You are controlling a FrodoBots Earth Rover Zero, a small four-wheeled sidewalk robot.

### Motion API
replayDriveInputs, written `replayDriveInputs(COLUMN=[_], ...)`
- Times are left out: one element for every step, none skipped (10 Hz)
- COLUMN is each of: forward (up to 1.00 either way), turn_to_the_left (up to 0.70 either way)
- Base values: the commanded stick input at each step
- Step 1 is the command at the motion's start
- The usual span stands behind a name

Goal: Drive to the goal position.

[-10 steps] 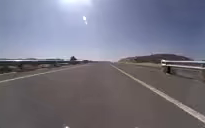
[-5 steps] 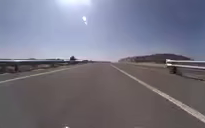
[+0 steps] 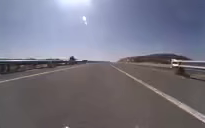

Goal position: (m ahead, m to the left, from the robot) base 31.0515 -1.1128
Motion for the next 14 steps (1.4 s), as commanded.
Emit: replayDriveInputs(forward=[1.0,1.0,1.0,1.0,1.0,1.0,1.0,1.0,1.0,1.0,1.0,1.0,1.0,1.0], turn_to_the_left=[0.0,0.0,0.0,0.0,0.0,0.0,0.0,0.0,0.0,0.0,0.0,0.0,0.0,0.0])
